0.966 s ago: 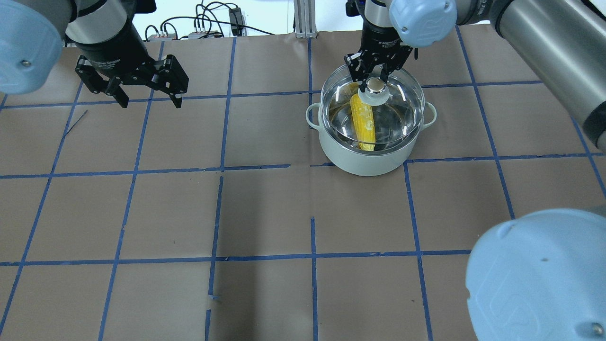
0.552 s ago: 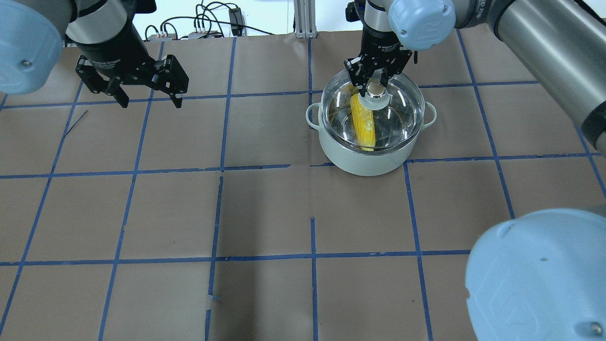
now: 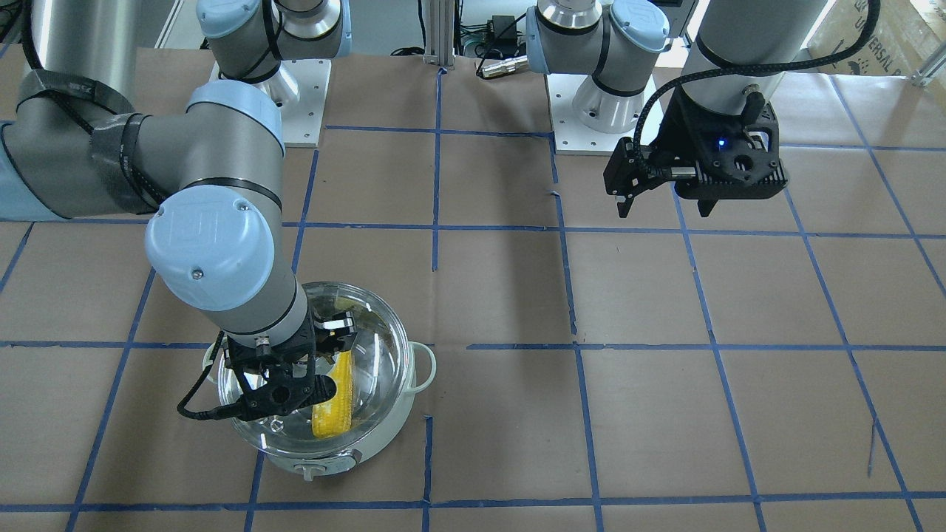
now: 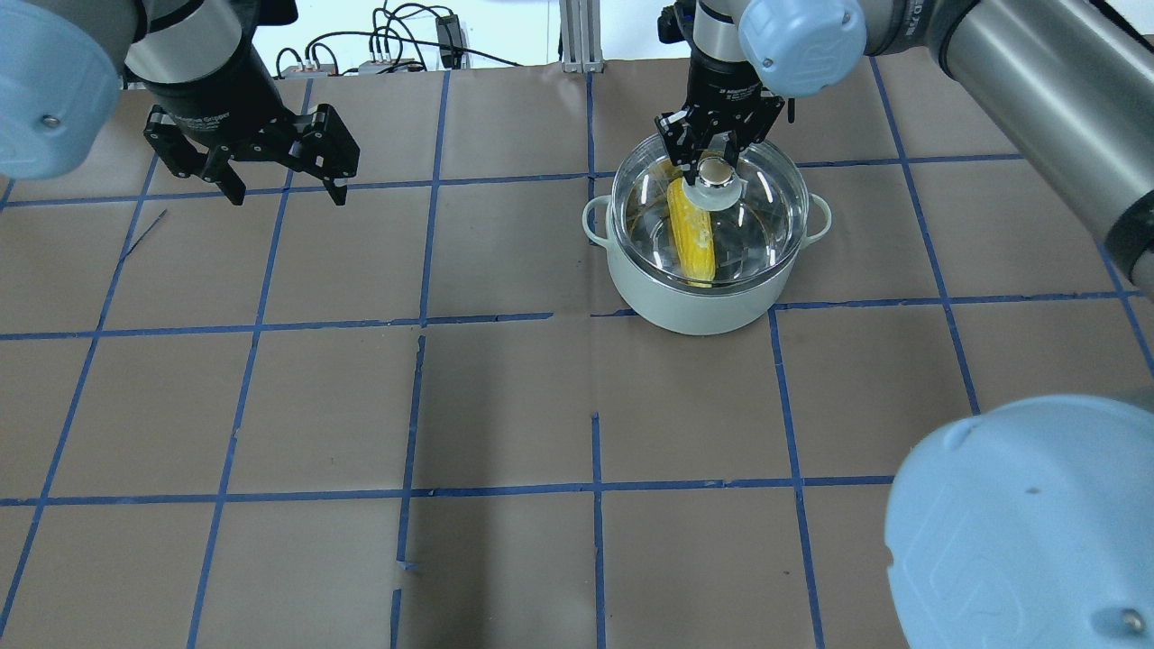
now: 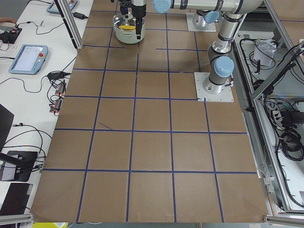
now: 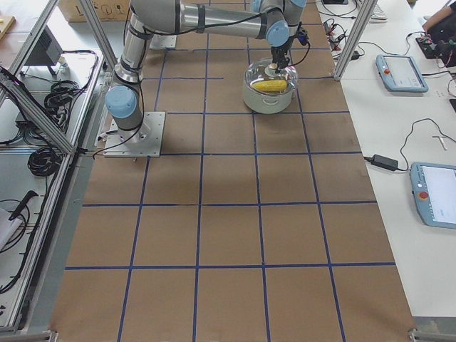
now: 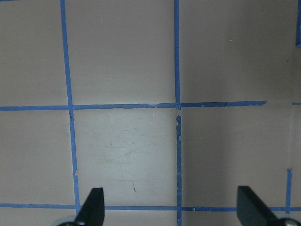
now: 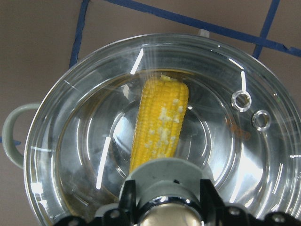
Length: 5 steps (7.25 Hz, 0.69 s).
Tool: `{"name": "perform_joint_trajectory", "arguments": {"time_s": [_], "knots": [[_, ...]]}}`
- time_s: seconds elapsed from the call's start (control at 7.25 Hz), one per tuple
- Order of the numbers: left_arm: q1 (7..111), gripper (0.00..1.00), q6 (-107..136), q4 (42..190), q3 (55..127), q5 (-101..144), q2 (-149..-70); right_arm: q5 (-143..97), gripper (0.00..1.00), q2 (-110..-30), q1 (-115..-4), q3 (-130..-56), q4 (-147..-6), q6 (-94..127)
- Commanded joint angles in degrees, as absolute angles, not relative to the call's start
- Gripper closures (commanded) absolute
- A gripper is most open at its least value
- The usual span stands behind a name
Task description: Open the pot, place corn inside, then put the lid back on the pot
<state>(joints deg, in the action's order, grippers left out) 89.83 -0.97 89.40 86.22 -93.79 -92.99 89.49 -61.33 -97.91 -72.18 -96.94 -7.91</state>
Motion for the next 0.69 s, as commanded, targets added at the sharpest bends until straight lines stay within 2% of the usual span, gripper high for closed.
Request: {"name": "perform_joint_trajectory", "arguments": {"time_s": [0.0,0.55], "knots": [[89.82,0.00,-0.97,89.30,86.22,-93.78,-92.99,89.47,0.60,-61.35,-97.91,-72.16,-96.94,-7.91],[89.82,0.00,-0.97,89.30,86.22,-93.78,-92.99,89.65,0.60,-61.87,-97.91,-72.25,-96.59,-7.82]]}}
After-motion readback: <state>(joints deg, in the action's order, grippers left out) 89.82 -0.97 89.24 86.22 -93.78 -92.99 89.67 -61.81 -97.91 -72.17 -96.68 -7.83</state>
